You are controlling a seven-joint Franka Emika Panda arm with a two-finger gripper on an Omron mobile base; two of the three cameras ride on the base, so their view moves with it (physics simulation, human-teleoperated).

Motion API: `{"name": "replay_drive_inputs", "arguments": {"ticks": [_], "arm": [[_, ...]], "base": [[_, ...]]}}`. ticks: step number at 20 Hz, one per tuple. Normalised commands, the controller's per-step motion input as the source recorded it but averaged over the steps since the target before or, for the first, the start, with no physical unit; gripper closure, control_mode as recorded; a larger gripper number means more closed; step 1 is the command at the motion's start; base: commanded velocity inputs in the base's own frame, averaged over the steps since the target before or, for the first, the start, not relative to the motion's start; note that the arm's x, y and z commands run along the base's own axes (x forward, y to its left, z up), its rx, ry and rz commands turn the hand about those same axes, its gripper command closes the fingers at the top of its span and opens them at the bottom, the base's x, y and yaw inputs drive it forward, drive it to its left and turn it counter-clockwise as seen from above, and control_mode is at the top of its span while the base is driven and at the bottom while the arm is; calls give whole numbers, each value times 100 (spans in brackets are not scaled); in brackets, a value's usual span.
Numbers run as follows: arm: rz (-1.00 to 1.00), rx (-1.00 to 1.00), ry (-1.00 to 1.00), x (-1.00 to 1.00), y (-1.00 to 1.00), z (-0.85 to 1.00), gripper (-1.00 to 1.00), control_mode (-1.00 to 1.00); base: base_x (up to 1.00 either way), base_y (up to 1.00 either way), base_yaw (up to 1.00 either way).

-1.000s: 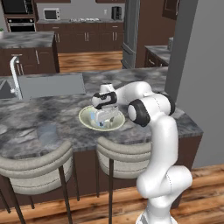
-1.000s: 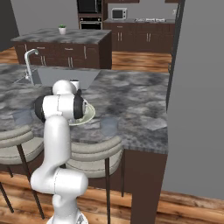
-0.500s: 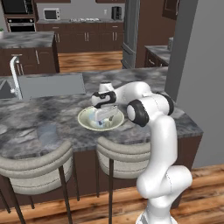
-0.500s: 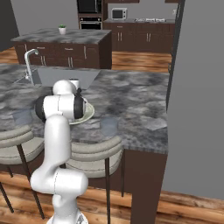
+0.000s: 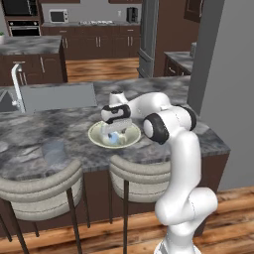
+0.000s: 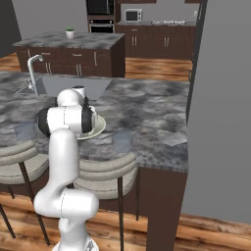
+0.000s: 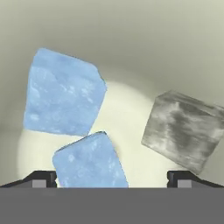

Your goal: There are four ice cubes in the ice bowl. Place two ice cubes in each glass of water.

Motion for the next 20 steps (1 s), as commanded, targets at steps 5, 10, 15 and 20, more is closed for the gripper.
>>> {"name": "replay_drive_inputs", "arguments": {"ticks": [5,10,15,20], "arm": [[-15,-1,-22,-18,1,5,-100,-100],[-2,1,-1,-23,0,-1,-100,-100],[0,0,0,41,0,0,-100,-100],[0,0,0,27,6,-2,-100,-100]], "base": [[0,0,0],[0,0,0],[0,0,0],[0,0,0]]}}
